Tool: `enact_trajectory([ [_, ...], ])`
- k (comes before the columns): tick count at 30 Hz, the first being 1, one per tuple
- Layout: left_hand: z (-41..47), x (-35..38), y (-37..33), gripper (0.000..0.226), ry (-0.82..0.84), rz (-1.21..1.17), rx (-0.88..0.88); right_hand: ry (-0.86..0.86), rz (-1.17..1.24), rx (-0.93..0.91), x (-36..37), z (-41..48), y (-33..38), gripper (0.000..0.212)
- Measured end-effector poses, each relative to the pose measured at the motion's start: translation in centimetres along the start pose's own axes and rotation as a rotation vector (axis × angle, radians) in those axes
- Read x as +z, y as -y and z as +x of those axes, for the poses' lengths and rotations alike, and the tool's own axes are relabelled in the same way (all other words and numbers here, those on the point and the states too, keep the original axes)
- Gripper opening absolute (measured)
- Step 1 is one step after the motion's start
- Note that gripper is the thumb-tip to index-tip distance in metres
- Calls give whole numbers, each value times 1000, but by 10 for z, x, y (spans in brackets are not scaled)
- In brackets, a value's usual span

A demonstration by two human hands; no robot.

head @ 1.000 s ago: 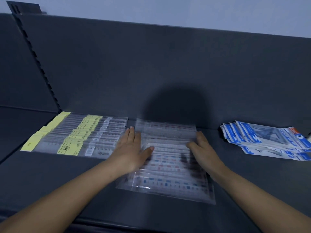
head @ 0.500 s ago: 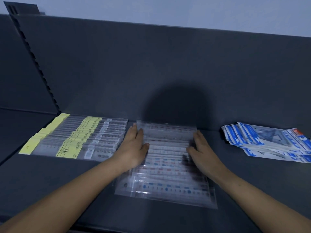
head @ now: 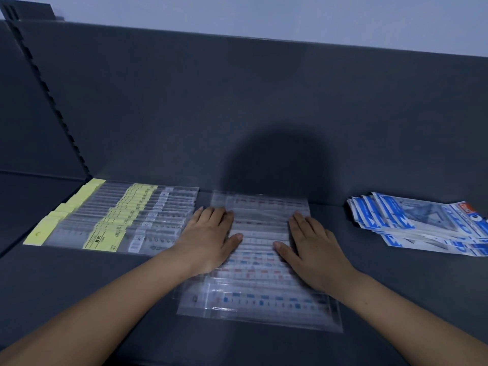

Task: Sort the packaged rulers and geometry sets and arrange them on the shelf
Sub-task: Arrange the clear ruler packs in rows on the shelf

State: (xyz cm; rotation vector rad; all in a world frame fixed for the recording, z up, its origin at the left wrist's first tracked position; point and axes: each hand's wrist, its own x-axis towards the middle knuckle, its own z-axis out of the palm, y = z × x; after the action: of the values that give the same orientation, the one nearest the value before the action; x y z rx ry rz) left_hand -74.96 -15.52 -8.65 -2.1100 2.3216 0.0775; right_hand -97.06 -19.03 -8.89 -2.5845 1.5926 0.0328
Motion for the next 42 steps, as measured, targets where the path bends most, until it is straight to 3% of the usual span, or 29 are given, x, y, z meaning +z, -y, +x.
enact_trajectory([
  [6,4,2,3,95,-1,-41,63,76,104,-24,-2,1,1,72],
  [8,6,3,4,71,57,-98,88,91,125,-25,-1,2,1,71],
  [10,8,4,5,61,92,-141,92,78,124,-28,0,3,0,75],
  [14,15,3,10,69,43,-83,120,18,65,-77,-4,9,-1,99],
  [16,21,0,13,79,34,-30,127,62,86,-65,-5,13,-2,92],
  [19,27,1,15,74,82,-68,106,91,122,-50,-4,16,-2,78],
  [24,27,1,15,100,19,-65,113,87,130,-48,-5,17,-2,77],
  [31,34,2,17,97,-17,-10,164,24,91,-37,-6,21,-4,80],
  [37,33,0,14,60,58,-20,149,12,70,-33,-3,22,-5,76],
  [40,33,-1,13,66,60,-16,143,24,108,-45,-4,22,-6,73],
  [42,31,-5,15,85,39,-50,137,-9,168,-74,-8,18,-6,74],
])
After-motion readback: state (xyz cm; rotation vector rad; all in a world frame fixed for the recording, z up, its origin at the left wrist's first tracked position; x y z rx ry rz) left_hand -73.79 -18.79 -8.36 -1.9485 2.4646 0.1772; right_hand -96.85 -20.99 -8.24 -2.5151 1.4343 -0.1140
